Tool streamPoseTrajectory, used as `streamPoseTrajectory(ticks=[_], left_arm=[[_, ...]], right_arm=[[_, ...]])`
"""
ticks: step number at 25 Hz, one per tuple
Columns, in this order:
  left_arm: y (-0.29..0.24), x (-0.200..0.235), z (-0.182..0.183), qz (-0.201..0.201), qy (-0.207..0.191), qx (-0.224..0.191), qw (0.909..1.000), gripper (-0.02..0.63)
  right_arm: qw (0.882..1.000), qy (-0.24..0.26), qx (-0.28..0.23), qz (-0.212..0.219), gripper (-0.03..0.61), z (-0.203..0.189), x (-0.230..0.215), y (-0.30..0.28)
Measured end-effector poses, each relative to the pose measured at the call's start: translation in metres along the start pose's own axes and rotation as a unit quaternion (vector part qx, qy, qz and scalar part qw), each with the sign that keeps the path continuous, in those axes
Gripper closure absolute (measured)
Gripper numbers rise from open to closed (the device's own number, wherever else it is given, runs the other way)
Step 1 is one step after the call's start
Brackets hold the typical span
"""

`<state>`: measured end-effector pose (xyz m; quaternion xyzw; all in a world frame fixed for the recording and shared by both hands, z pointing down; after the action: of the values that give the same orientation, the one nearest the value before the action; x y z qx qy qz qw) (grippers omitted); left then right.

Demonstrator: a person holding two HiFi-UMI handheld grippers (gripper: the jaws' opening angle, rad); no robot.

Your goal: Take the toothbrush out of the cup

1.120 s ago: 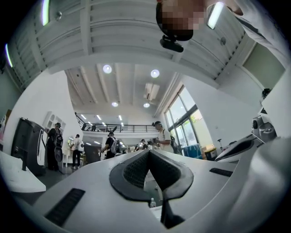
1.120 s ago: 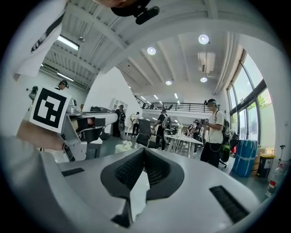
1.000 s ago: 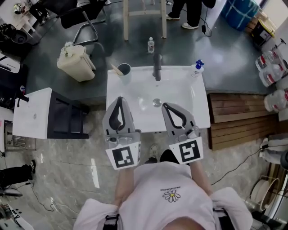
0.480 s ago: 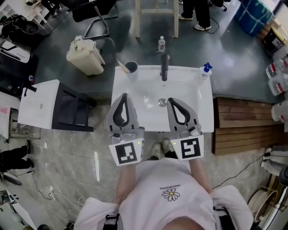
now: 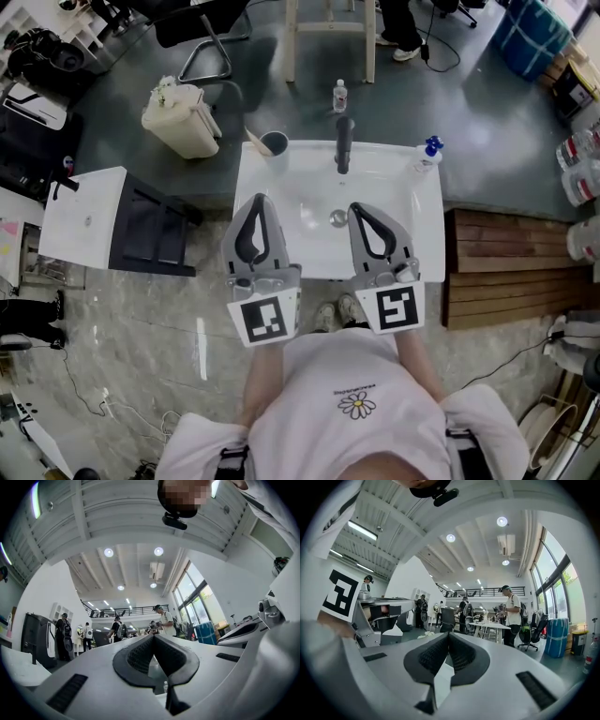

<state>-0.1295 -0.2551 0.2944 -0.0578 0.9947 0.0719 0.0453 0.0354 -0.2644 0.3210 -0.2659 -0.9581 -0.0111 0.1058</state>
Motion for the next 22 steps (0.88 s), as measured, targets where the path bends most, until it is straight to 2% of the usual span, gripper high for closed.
streamPoseTrajectory(ticks=[15,22], left_arm=[[-0.006,0.011,-0.01,0.009,0.003,0.013,0.9999,0.597],[-0.009,0.027,-0.011,0.026,0.011,0.017,0.9995,0.597]], right_arm=[[0.999,-0.017,0.031,0.029,0.566,-0.021,0.011,-0.019],[0.998,-0.007,0.031,0.059,0.565,-0.012,0.017,-0.065]])
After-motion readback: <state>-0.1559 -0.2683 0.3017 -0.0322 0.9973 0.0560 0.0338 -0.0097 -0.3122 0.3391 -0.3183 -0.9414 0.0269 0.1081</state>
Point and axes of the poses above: the fingertips, and each gripper's own axes: y backward along the fingers, x to its left, z out of its top, the point moved 6 cm from there along y, backward along the fingers, and after that the axes turned 7 degrees about x, right-handed, at the moved point
